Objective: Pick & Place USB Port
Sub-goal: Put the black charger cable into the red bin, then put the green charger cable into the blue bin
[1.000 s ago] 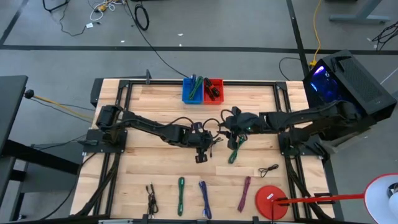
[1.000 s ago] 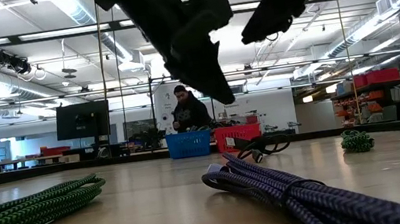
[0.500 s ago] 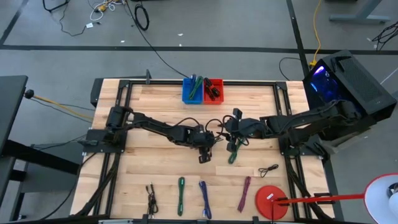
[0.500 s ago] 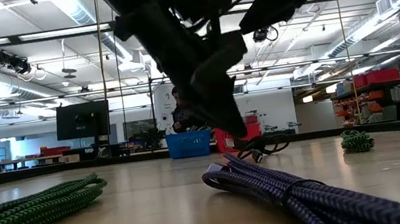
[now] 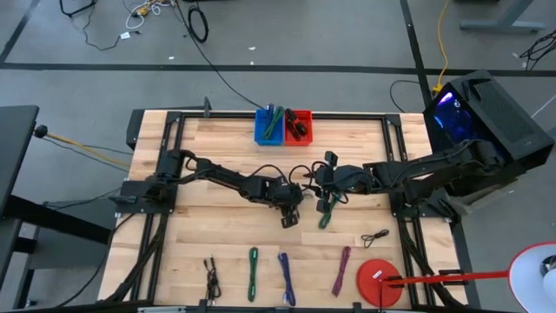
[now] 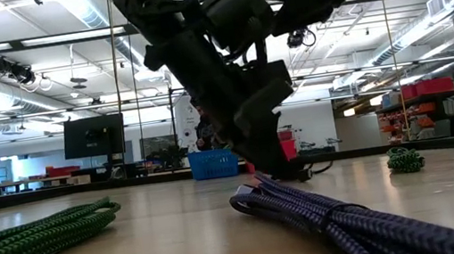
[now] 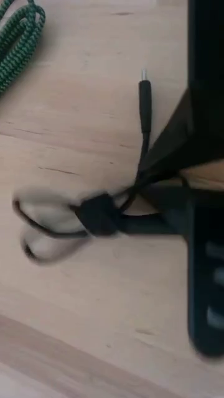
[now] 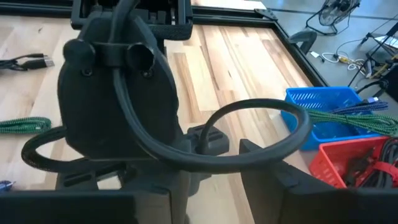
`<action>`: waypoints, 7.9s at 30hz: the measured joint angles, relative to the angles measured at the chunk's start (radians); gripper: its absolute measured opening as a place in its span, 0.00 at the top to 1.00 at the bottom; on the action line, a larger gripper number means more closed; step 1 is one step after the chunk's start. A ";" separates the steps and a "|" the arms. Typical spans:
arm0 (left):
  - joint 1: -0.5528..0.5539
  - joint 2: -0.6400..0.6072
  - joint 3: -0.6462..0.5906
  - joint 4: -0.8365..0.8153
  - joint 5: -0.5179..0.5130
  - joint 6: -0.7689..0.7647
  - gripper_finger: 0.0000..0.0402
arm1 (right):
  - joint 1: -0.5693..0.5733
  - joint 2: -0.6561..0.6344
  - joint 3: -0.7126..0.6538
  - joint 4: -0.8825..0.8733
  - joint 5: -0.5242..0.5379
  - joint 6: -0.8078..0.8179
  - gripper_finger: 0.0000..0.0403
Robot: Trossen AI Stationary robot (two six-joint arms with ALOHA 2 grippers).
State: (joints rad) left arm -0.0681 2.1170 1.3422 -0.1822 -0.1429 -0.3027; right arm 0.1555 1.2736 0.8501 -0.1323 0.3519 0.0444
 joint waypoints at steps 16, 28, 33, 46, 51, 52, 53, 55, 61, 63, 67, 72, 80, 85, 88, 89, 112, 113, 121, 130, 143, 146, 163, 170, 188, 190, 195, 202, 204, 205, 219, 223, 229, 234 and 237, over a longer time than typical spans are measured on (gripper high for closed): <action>-0.063 -0.132 -0.005 -0.184 -0.231 0.000 0.99 | 0.000 0.000 -0.027 -0.009 0.052 0.000 0.66; -0.111 -0.407 -0.003 -0.255 -0.577 0.078 0.99 | -0.002 0.001 -0.027 0.030 0.052 -0.001 0.66; -0.121 -0.476 -0.003 -0.262 -0.678 0.106 0.99 | -0.002 0.001 -0.027 0.053 0.052 -0.011 0.66; -0.169 -0.493 -0.003 -0.214 -0.781 0.132 0.99 | -0.066 0.006 -0.029 0.383 0.006 -0.107 0.66; -0.188 -0.498 -0.003 -0.167 -0.800 0.180 0.99 | -0.096 0.006 -0.028 0.452 -0.087 -0.081 0.66; -0.191 -0.498 -0.003 -0.151 -0.806 0.191 0.99 | -0.099 0.006 -0.029 0.463 -0.089 -0.080 0.66; -0.194 -0.498 -0.003 -0.134 -0.815 0.208 0.99 | -0.102 0.008 -0.028 0.473 -0.090 -0.080 0.66; -0.199 -0.498 -0.003 -0.095 -0.830 0.236 0.99 | -0.107 0.016 -0.028 0.502 -0.091 -0.080 0.66; -0.201 -0.498 -0.003 -0.044 -0.832 0.270 0.99 | -0.124 0.041 -0.029 0.615 -0.142 -0.079 0.66; -0.201 -0.498 -0.003 -0.045 -0.832 0.270 0.99 | -0.130 0.047 -0.029 0.642 -0.154 -0.079 0.66; -0.201 -0.499 -0.003 -0.046 -0.832 0.270 0.99 | -0.140 0.058 -0.029 0.699 -0.162 -0.079 0.66; -0.201 -0.499 -0.003 -0.047 -0.832 0.268 0.99 | -0.150 0.061 -0.029 0.722 -0.162 -0.079 0.67; -0.200 -0.499 -0.003 -0.053 -0.829 0.262 0.99 | -0.150 0.067 -0.028 0.713 -0.158 -0.123 0.96; -0.197 -0.499 -0.003 -0.064 -0.801 0.263 0.89 | -0.153 0.067 -0.028 0.701 -0.154 -0.132 0.99; -0.197 -0.499 -0.003 -0.088 -0.802 0.264 0.84 | -0.167 0.067 -0.028 0.675 -0.151 -0.132 0.99; -0.198 -0.499 -0.003 -0.091 -0.801 0.264 0.82 | -0.174 0.067 -0.028 0.668 -0.144 -0.132 0.99; -0.212 -0.499 -0.003 -0.159 -0.772 0.263 0.79 | -0.688 0.068 -0.028 0.506 -0.434 -0.033 1.00; -0.211 -0.499 -0.003 -0.158 -0.770 0.262 0.79 | -0.717 0.067 -0.028 0.499 -0.447 -0.028 1.00; -0.206 -0.499 -0.003 -0.123 -0.757 0.263 0.79 | -0.811 0.194 -0.001 0.619 -0.630 0.092 1.00; -0.203 -0.499 -0.003 -0.122 -0.623 0.262 0.79 | -0.830 0.448 0.160 0.524 -0.596 0.016 1.00; -0.189 -0.499 -0.003 -0.164 -0.618 0.255 0.79 | -0.882 0.483 0.185 0.352 -0.606 0.019 1.00; -0.186 -0.499 -0.003 -0.164 -0.618 0.254 0.79 | -0.869 0.483 0.185 0.349 -0.593 0.015 1.00; -0.185 -0.499 -0.003 -0.174 -0.618 0.235 0.79 | -0.834 0.572 0.185 0.384 -0.579 0.049 1.00; -0.185 -0.499 -0.003 -0.176 -0.618 0.235 0.79 | -0.828 0.573 0.185 0.380 -0.570 0.071 1.00; -0.185 -0.499 -0.003 -0.175 -0.618 0.235 0.79 | -0.830 0.573 0.184 0.385 -0.525 0.075 0.72; -0.185 -0.499 -0.003 -0.175 -0.618 0.235 0.79 | -0.832 0.573 0.184 0.385 -0.518 0.074 0.67; -0.185 -0.499 -0.003 -0.176 -0.618 0.229 0.79 | -0.835 0.573 0.183 0.392 -0.446 0.073 0.59; -0.185 -0.499 -0.003 -0.190 -0.602 0.208 0.79 | -0.854 0.573 0.183 0.438 -0.385 0.117 0.57; -0.185 -0.499 -0.003 -0.190 -0.586 0.207 0.79 | -0.861 0.573 0.183 0.454 -0.384 0.129 0.58; -0.185 -0.499 -0.003 -0.190 -0.580 0.207 0.79 | -0.866 0.573 0.183 0.459 -0.387 0.136 0.58; -0.185 -0.499 -0.003 -0.267 -0.566 0.179 0.79 | -0.849 0.506 0.183 0.360 -0.722 0.070 0.59; -0.186 -0.499 -0.003 -0.308 -0.583 0.176 0.79 | -0.802 0.392 0.183 0.242 -0.717 -0.013 0.60; -0.185 -0.499 -0.003 -0.315 -0.600 0.178 0.79 | -0.729 0.226 0.184 0.015 -0.604 -0.086 0.62; -0.185 -0.499 -0.003 -0.346 -0.600 0.175 0.79 | -0.617 0.132 0.128 -0.248 -0.535 -0.101 0.62; -0.185 -0.499 -0.003 -0.351 -0.599 0.175 0.79 | -0.532 0.078 0.044 -0.343 -0.420 -0.052 0.62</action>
State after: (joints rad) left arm -0.2535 1.6180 1.3396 -0.5328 -0.7419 -0.1276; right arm -0.3769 1.3518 0.8938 -0.4754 -0.0678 -0.0071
